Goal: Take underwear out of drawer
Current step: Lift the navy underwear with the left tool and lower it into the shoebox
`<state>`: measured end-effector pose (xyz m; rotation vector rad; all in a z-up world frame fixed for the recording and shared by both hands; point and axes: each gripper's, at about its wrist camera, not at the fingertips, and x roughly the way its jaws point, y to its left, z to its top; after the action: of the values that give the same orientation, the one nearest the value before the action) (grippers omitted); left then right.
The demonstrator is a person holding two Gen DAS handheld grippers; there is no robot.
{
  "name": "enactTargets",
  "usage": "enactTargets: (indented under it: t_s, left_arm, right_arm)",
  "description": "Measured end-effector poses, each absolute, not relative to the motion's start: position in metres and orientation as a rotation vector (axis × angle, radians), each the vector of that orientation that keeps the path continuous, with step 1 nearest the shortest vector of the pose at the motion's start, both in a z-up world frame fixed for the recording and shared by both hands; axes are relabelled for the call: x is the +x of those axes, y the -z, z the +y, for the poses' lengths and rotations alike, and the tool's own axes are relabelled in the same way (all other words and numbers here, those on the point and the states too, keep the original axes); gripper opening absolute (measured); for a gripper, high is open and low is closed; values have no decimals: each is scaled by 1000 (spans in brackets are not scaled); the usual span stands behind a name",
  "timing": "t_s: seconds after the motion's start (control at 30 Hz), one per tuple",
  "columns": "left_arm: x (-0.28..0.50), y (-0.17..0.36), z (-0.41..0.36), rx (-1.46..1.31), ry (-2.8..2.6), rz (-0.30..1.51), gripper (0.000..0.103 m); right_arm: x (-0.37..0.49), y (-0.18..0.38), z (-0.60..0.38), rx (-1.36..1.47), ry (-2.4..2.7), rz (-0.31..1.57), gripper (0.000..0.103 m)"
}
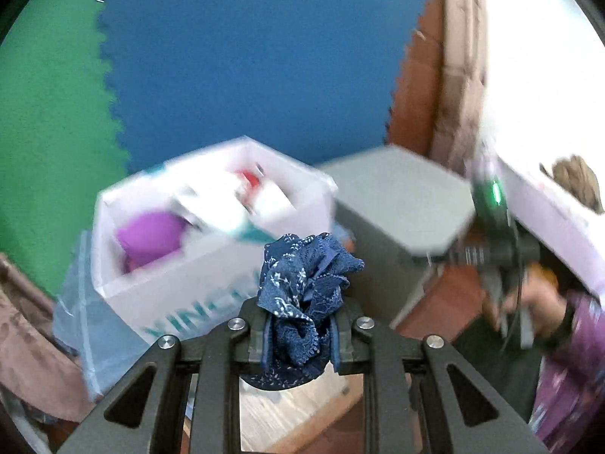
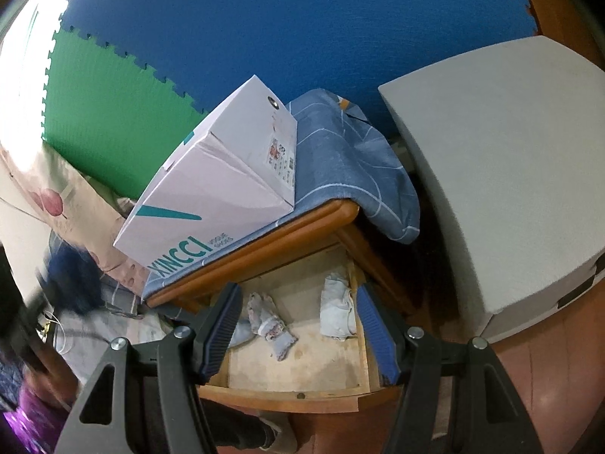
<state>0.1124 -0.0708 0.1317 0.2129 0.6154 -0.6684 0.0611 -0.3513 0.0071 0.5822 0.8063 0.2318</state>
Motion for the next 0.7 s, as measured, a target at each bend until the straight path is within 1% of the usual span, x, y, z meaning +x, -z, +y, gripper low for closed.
enactTargets:
  t_s: [0.1, 0.17, 0.33, 0.5, 0.7]
  left_arm:
    - [139, -165, -59, 148, 620, 609, 20]
    - [163, -179, -55, 159, 559, 584, 20]
    - [213, -190, -49, 144, 473, 604, 20]
    - [255, -159, -57, 164, 417, 687, 21]
    - [274, -116, -71, 246, 355, 741, 21]
  right_arm:
    - [61, -8, -351, 577, -233, 806, 64]
    - [60, -8, -351, 579, -234, 805, 64]
    - [60, -8, -353, 586, -235, 803, 64]
    - [61, -8, -352, 576, -243, 812, 64]
    - [61, -7, -350, 569, -251, 820, 64]
